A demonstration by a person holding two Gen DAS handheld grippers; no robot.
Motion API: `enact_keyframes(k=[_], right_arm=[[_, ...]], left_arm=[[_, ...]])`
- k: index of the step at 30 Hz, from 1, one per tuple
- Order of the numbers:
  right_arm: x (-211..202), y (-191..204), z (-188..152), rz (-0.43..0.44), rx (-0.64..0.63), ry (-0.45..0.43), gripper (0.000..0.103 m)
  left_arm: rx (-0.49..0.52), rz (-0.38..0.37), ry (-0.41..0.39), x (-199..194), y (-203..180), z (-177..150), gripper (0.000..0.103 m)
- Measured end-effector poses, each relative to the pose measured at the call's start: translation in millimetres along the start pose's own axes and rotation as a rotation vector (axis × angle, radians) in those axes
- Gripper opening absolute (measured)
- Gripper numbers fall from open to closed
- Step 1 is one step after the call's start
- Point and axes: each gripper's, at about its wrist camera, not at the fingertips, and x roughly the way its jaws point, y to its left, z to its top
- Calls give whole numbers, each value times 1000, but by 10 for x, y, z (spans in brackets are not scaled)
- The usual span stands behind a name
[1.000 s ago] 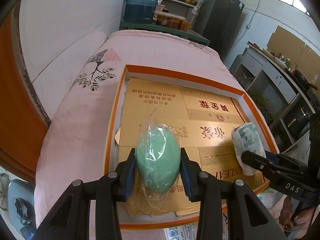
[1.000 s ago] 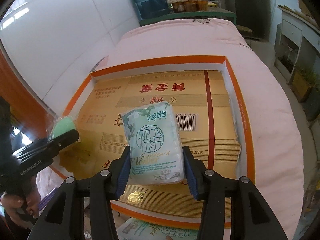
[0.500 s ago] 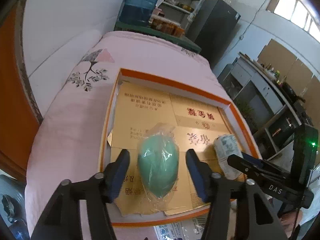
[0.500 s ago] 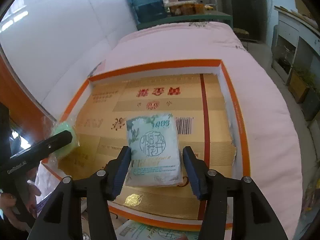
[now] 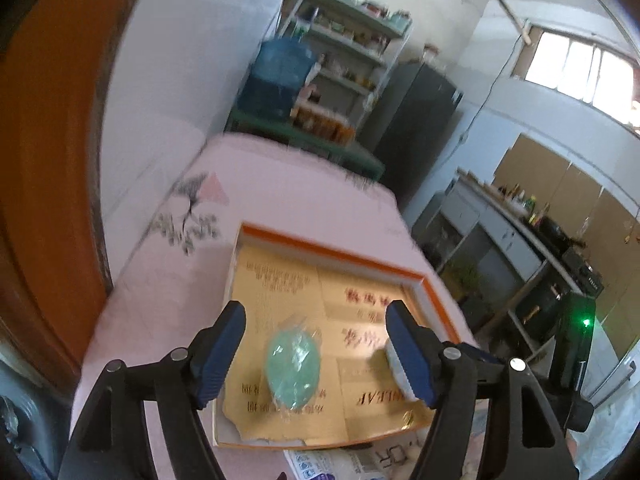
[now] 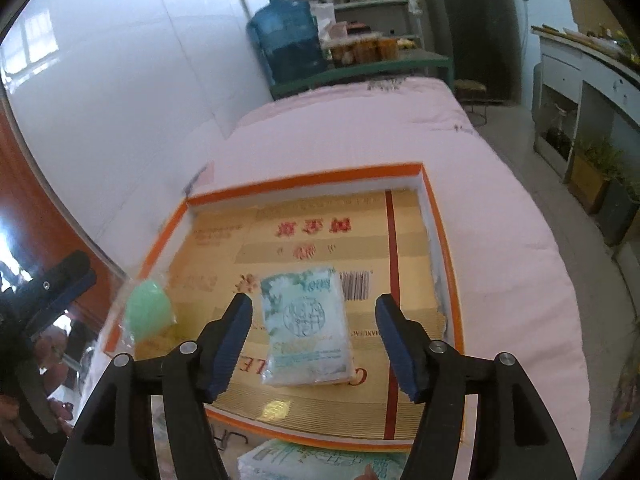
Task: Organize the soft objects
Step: 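Carry soap and tissue pack into the orange box and release both, then move both tools back over the remaining soft items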
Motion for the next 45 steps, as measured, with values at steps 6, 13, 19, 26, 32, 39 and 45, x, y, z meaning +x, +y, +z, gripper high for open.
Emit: enact_keyframes(k=[6,13,19,26,32,39,45], right_arm=[[-321,59,40,55,12,-124,66],[-627,303,-21,54,-51,-209,66],[-717,444,-127,61,-81,-210,66],[-799,565,-221,13,-255,-137,66],[-908,488,-329,66,-293,-113,66],[-911,397,-441,50,-238,-91,66],[-849,246,-625,91,-191,-41,66]], left_arm=[[19,-47,-142,-313,-99,38,75],[70,-43,-258,-587,-302,-6,75],[172,-9,-356,-834,-551,-73,75],[135,-105,-234,-902,-498,23,75],[160,-166,-198,-1041,-429,-43,75],[294,-242,-205,-1121,-627,-378,75],[547,-187,-190,-1092,-986,-724,75]])
